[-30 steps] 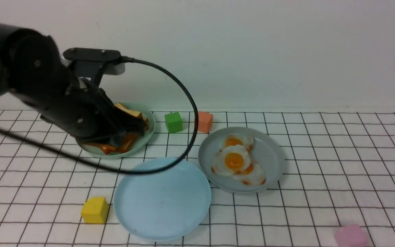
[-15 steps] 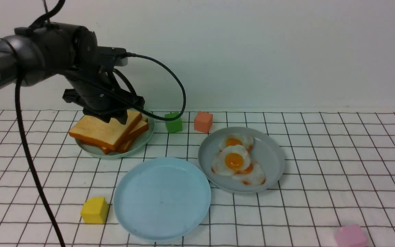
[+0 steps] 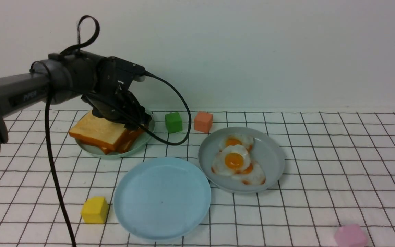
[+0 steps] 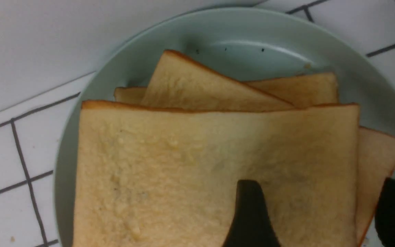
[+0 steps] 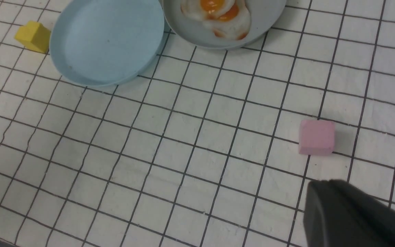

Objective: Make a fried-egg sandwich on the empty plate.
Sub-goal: Use the left arm to grab a slice of bread, then use the left arm to put a slice of bread into the empty plate in the middle

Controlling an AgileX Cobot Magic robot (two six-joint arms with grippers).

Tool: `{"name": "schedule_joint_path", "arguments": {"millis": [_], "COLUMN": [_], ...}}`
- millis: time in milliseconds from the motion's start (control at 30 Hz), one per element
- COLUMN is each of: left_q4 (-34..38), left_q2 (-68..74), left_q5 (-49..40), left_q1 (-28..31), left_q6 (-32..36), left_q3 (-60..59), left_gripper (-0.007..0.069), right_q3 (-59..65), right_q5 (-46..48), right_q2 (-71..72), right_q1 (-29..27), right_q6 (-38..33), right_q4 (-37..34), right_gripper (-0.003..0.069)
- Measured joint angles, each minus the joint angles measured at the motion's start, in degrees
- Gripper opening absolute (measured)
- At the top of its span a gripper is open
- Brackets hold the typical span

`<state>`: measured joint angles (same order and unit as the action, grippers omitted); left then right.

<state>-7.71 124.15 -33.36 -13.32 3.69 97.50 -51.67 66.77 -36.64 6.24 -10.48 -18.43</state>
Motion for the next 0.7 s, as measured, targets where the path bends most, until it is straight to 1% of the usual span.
{"name": "schedule_joint_path", "arguments": {"millis": [100, 167, 200, 233, 267, 367, 400, 433, 567, 600, 700], "left_q4": [-0.85, -1.1, -1.1, -0.89, -0.77, 0.7, 0.83, 0.95, 0.83, 0.83, 0.77], "left_q2": [0.48, 0.54, 0.54, 0.59, 0.59, 0.38, 0.26, -0.45, -5.27, -7.22, -13.55], "left_q5": [0.13, -0.01, -0.07, -0.46, -0.52, -1.59, -1.74, -2.55, -8.74, -11.11, -13.99], "left_q1": [-0.06, -0.06, -0.06, -0.06, -0.06, -0.17, -0.17, -0.3, -1.39, -2.23, -5.44], "left_q6": [0.0, 0.0, 0.0, 0.0, 0.0, 0.11, 0.11, 0.25, -0.01, -0.42, -0.89], "left_q3": [0.2, 0.21, 0.21, 0.28, 0.28, 0.56, 0.63, 0.62, 0.07, -0.12, -2.24], "left_gripper": [0.0446, 0.0394, 0.0386, 0.0318, 0.0309, 0.0093, 0.0071, 0.0018, 0.0006, 0.0006, 0.0006], "right_q3": [0.0, 0.0, 0.0, 0.0, 0.0, 0.0, 0.0, 0.0, 0.0, 0.0, 0.0], "right_q5": [-0.12, -0.12, -0.12, -0.12, -0.12, -0.12, -0.12, -0.07, -0.07, -0.07, -0.07], "right_q2": [0.0, 0.0, 0.0, 0.0, 0.0, 0.0, 0.0, 0.0, 0.0, 0.0, 0.0], "right_q1": [0.0, 0.0, 0.0, 0.0, 0.0, 0.0, 0.0, 0.0, 0.0, 0.0, 0.0], "right_q6": [0.0, 0.0, 0.0, 0.0, 0.0, 0.0, 0.0, -0.06, -0.06, -0.1, -0.1], "right_q4": [0.0, 0.0, 0.0, 0.0, 0.0, 0.0, 0.0, 0.0, 0.0, 0.0, 0.0], "right_gripper": [0.0005, 0.0006, 0.0006, 0.0006, 0.0006, 0.0006, 0.0006, 0.0006, 0.0006, 0.0008, 0.001]}}
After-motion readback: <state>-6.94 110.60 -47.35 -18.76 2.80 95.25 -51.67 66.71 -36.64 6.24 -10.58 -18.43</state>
